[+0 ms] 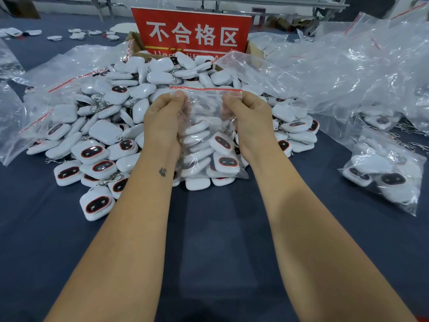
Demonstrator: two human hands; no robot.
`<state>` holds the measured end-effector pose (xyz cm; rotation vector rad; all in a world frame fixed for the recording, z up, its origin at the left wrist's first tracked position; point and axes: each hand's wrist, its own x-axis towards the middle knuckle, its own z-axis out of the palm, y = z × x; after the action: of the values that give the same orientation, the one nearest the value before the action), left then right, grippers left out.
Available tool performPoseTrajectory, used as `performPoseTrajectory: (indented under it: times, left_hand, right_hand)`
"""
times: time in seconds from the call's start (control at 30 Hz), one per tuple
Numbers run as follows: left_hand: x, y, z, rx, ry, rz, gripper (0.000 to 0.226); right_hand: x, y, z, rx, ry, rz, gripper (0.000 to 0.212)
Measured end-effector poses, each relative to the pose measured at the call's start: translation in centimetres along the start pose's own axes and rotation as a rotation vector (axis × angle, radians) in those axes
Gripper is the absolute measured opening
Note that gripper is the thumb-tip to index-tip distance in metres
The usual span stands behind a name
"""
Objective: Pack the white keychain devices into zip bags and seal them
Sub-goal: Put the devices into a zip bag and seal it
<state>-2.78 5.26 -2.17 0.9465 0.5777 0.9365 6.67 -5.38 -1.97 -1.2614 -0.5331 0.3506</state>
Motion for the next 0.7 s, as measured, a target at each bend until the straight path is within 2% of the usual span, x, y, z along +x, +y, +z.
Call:
performPoseTrajectory:
  times: [0.1,0.2,0.33,0.43,0.57,0.7]
  left_hand:
    - [-0.16,0.03,0.11,0.038,-0.048,-0.050,0.019]
    - [-0.35,0.00,0.06,0.101,-0.107,-0.052,0.019]
    - [-0.51,-0.12,-0.12,0.124,-0.144,0.017,0.027]
    - [-0.65,-0.09,-0.06,0.107,-0.142,0.032,0.021]
    - [-0.81,-0.16,0.08,0.091,-0.153,0.019,0.018]
    - [-0.97,0.09,0.08,0.164,-0.229,-0.053,0.014]
  right_hand:
    - [-0.05,0.04,0.00,0.047,0.020,-0.007,0.020]
    - [0.00,0.03,0.08,0.099,0.027,0.021,0.024]
    - [0.10,-0.02,0.34,0.088,0.007,0.079,0.010]
    - [-0.13,0.11,0.45,0.063,-0.006,0.066,0.006]
    - [-0.20,0.01,0.46,0.104,-0.002,0.049,0.004]
    - [-0.34,-0.04,0.53,0.146,-0.038,0.065,0.003]
